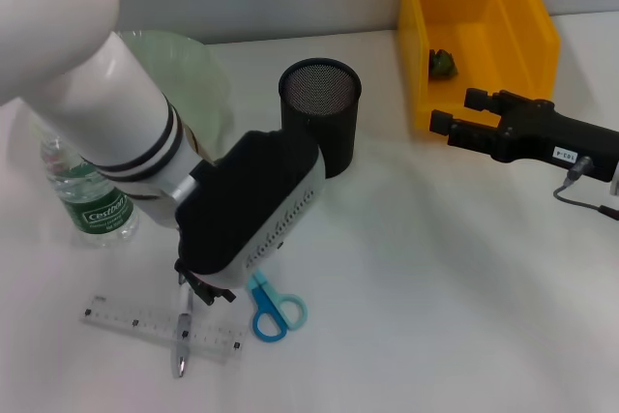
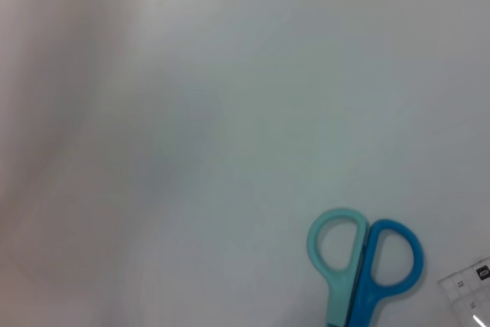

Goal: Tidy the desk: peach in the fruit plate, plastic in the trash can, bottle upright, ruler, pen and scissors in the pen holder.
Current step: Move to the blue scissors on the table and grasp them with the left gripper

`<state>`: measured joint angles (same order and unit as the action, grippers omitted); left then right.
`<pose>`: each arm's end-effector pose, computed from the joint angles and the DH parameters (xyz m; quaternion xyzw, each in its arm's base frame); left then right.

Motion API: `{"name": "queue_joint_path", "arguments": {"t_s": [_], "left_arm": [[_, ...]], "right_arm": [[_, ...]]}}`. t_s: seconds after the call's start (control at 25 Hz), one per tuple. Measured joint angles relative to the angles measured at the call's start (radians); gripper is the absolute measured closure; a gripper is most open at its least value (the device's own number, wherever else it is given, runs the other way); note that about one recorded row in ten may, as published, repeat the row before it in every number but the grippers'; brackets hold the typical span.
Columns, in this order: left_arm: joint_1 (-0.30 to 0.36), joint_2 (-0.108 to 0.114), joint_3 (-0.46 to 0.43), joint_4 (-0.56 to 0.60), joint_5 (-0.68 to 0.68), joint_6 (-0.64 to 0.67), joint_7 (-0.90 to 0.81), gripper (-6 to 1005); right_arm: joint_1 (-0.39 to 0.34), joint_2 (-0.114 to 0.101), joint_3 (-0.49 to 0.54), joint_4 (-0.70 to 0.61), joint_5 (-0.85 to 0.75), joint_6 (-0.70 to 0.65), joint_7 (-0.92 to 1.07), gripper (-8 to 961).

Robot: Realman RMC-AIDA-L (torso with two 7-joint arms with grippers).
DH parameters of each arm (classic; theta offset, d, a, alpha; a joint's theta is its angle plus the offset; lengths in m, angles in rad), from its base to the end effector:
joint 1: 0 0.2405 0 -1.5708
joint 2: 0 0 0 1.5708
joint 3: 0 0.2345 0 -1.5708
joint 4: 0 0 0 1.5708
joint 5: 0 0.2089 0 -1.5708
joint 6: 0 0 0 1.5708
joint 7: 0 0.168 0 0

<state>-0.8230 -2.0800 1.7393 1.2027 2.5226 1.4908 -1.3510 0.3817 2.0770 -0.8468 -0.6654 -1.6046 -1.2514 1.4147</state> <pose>-0.1192 0.3341 -0.0817 0.8671 -0.4157 -0.2657 0.0693 0.2700 0.3491 0.0121 -0.8538 0.3127 0.3011 0.2875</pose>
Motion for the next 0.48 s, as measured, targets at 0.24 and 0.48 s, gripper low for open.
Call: {"name": "queue_joint_path", "arguments": {"t_s": [0.24, 0.48], "left_arm": [[-0.002, 0.000, 0.062, -0.003, 0.001, -0.039, -0.019, 199], [-0.014, 0.000, 0.071, -0.038, 0.001, -0.061, -0.022, 200]], "right_arm": [[0.014, 0.000, 0.000, 0.006, 0.000, -0.003, -0.011, 137], [0.020, 0.000, 0.000, 0.006, 0.000, -0.004, -0.012, 137]]}}
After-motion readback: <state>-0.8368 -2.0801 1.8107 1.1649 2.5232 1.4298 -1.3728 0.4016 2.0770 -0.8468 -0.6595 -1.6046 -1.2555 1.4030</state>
